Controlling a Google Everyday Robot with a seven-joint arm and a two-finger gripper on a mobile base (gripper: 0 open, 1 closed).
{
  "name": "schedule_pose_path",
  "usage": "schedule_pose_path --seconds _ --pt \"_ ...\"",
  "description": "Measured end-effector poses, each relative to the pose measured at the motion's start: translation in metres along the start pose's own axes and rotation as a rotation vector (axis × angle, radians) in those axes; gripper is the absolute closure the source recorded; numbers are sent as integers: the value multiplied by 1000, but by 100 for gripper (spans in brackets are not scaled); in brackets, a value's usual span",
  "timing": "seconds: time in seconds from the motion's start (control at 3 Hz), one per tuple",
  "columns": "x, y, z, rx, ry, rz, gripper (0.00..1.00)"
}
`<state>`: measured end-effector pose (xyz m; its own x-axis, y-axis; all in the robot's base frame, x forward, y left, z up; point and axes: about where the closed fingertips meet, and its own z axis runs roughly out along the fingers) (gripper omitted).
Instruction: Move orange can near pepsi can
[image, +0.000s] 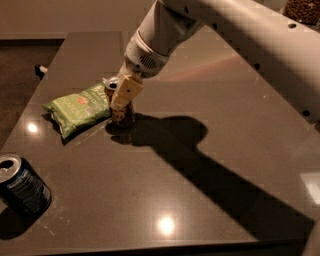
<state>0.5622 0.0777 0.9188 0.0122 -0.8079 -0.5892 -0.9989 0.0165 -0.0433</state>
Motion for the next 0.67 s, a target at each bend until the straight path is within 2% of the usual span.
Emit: schedule_pose_path --seconds 0.33,0.67 --pt "-1 1 2 -3 0 -2 0" --pt "-1 1 2 -3 0 -2 0"
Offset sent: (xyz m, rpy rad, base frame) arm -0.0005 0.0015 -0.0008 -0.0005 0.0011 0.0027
